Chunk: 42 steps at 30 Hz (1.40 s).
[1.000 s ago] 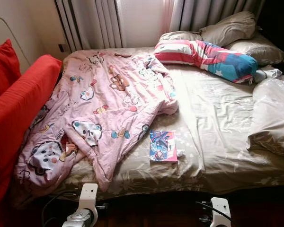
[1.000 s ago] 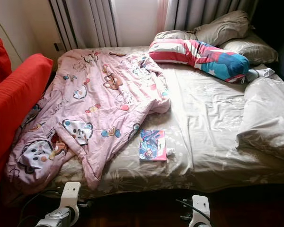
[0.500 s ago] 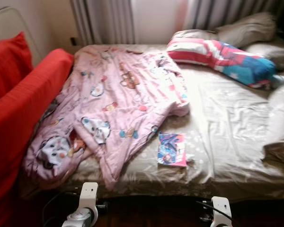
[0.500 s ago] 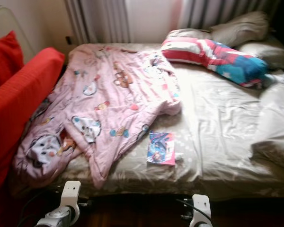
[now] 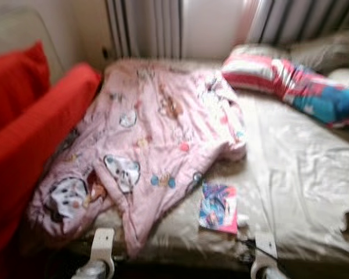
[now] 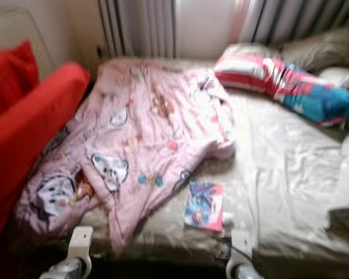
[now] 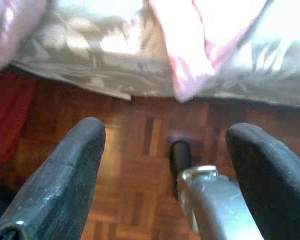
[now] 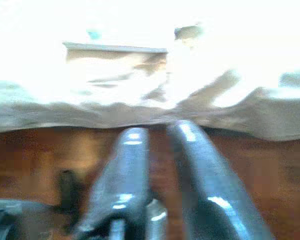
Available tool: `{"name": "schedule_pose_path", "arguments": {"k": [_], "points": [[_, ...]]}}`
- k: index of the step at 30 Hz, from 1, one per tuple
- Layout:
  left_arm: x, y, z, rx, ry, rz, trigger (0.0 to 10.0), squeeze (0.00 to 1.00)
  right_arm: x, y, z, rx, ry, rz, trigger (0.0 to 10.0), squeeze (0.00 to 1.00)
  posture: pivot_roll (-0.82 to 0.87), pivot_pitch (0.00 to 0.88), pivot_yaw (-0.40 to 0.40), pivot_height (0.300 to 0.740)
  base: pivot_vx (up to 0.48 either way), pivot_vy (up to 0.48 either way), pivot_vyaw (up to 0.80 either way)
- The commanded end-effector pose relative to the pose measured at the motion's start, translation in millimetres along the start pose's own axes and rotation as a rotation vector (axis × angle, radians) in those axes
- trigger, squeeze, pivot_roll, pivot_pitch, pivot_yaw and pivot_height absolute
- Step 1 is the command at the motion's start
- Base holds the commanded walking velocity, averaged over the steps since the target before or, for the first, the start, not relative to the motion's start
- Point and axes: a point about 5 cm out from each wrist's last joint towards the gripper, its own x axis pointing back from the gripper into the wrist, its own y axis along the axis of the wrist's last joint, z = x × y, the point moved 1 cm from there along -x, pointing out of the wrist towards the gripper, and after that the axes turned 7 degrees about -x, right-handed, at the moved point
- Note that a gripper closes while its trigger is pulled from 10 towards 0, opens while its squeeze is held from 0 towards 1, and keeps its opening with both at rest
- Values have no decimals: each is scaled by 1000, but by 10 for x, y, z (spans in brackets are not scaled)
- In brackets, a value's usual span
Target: Clean up the room
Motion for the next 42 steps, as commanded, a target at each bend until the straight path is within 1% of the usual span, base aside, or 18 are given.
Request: {"name": "schedule_pose_path", "arguments": {"k": [1,7,10,11,14,17,18,19,20,27,28,31,33,34,35,36,39,42], "points": [[-7,5,-70,10,-18,4,10000,0,32,-77,-124,-8,-33,24,10000,0,-1,39,18,740,300,0,0],[-6,2,-73,5,-20,2,10000,0,33,-78,-125,-10,-33,20,10000,0,-4,28,19,740,300,0,0],[-6,18,-70,-11,-22,-13,10000,0,33,-76,-124,-8,-33,18,10000,0,-4,28,19,740,266,0,0],[-6,36,-62,-43,-16,-24,10000,0,33,-72,-122,-11,-32,13,10000,0,-4,28,19,740,0,0,0],[-1,84,-57,-34,-7,-81,10000,0,34,-53,-117,-22,-27,-11,10000,0,-8,25,21,740,0,0,0],[5,141,-59,-38,-6,-136,10000,0,34,-25,-114,-30,-24,-38,10000,0,-2,26,20,740,0,0,0],[9,172,-55,-53,-2,-162,10000,0,34,-9,-110,-26,-19,-50,10000,0,-5,27,20,740,0,0,0],[9,172,-55,-53,-2,-162,10000,0,34,-9,-110,-26,-19,-50,10000,0,-5,27,20,740,0,0,0],[20,221,-48,-58,8,-211,10000,0,35,27,-100,-9,-8,-78,10000,0,-5,27,20,740,0,0,0],[53,313,-35,5,32,-323,10000,0,48,133,-91,-28,2,-181,10000,0,0,31,16,740,0,0,0],[53,313,-35,5,32,-323,10000,0,48,133,-91,-28,2,-181,10000,0,0,31,16,740,0,0,0],[71,342,-35,32,31,-368,10000,0,59,179,-79,-33,18,-228,10000,0,-13,37,18,740,0,0,0],[77,351,-43,30,23,-383,10000,0,64,198,-70,-25,28,-248,10000,0,-19,41,20,740,0,0,0],[80,355,-50,27,14,-391,10000,0,56,1082,243,24,108,-499,10000,0,-26,33,26,740,0,0,0],[80,355,-50,27,14,-391,10000,0,56,1082,243,24,108,-499,10000,0,-26,33,26,740,0,0,0],[84,359,-53,34,10,-400,10000,0,132,1522,419,31,151,-631,10000,0,-26,33,26,740,0,0,0],[90,369,-48,47,13,-414,10000,0,159,1608,495,31,175,-670,10000,0,-29,21,33,740,0,0,0],[94,369,-38,64,20,-422,10000,0,171,1635,544,35,187,-688,10000,0,-23,15,35,740,0,0,0]]}}
